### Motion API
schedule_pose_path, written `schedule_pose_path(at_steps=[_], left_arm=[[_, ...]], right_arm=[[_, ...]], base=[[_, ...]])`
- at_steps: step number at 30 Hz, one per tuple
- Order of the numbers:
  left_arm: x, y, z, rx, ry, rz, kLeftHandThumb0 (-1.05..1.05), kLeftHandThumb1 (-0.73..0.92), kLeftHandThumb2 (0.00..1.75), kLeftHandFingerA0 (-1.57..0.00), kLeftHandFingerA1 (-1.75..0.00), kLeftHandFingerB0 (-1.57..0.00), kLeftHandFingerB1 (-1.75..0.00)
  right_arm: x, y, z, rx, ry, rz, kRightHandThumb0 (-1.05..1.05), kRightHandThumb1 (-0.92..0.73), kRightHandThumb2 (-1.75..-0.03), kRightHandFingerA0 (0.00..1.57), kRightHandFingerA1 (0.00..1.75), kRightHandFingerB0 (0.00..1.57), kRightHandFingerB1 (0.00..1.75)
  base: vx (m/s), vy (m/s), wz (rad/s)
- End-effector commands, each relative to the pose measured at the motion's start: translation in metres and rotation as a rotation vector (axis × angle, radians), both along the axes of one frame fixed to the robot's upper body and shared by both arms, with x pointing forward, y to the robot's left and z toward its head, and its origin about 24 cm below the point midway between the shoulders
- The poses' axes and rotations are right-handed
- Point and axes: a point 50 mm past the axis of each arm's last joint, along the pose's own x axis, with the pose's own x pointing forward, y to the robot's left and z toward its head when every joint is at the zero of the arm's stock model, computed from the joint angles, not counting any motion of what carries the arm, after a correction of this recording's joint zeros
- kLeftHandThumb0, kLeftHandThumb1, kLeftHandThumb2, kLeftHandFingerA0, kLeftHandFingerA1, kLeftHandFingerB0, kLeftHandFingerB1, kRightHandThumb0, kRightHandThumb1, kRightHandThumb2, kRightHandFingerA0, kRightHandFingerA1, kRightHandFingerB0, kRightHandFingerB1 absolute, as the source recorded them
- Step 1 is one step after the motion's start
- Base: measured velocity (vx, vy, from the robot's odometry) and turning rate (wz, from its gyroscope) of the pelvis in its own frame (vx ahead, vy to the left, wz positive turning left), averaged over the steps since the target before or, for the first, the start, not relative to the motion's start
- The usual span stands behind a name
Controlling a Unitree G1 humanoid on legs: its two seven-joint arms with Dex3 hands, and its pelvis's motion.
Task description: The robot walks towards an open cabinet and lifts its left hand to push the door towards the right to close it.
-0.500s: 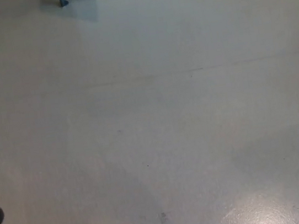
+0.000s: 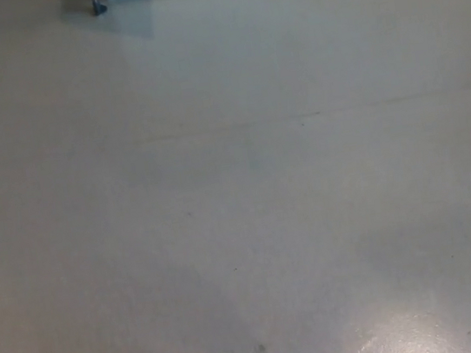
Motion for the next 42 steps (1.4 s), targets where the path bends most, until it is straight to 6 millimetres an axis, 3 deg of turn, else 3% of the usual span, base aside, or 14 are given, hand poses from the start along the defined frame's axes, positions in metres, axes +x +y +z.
schedule_pose_path(at_steps=[1,10,14,20,42], left_arm=[[-0.014,0.005,-0.004,0.019,0.004,-0.014,0.01,0.61,0.58,-0.52,-0.45,-0.43,-0.4],[-0.043,0.005,-0.018,0.019,0.072,-0.02,0.0,0.6,0.57,-0.5,-0.45,-0.44,-0.41],[-0.052,0.005,-0.022,0.017,0.099,-0.026,0.0,0.68,0.6,-0.5,-0.44,-0.41,-0.39],[-0.059,0.005,-0.025,0.023,0.13,-0.021,0.04,0.66,0.59,-0.51,-0.43,-0.48,-0.41],[-0.076,0.003,-0.034,0.035,0.194,-0.023,0.0,0.65,0.59,-0.58,-0.47,-0.5,-0.43]], right_arm=[[-0.014,-0.002,-0.007,0.001,-0.002,-0.011,-0.1,-0.62,-0.58,0.59,0.58,0.46,0.5],[-0.046,-0.004,-0.025,-0.001,0.079,-0.015,-0.07,-0.64,-0.58,0.62,0.56,0.47,0.47],[-0.057,-0.003,-0.031,-0.005,0.103,-0.007,-0.1,-0.63,-0.59,0.57,0.55,0.44,0.47],[-0.066,-0.002,-0.035,-0.004,0.119,-0.012,-0.06,-0.67,-0.59,0.6,0.55,0.45,0.47],[-0.087,-0.001,-0.043,-0.01,0.171,0.01,-0.08,-0.67,-0.59,0.63,0.57,0.47,0.48]], base=[[0.16,0.217,-0.44],[0.21,0.159,0.07],[0.23,0.012,0.09],[0.36,-0.038,0.23],[0.42,0.03,-0.09]])
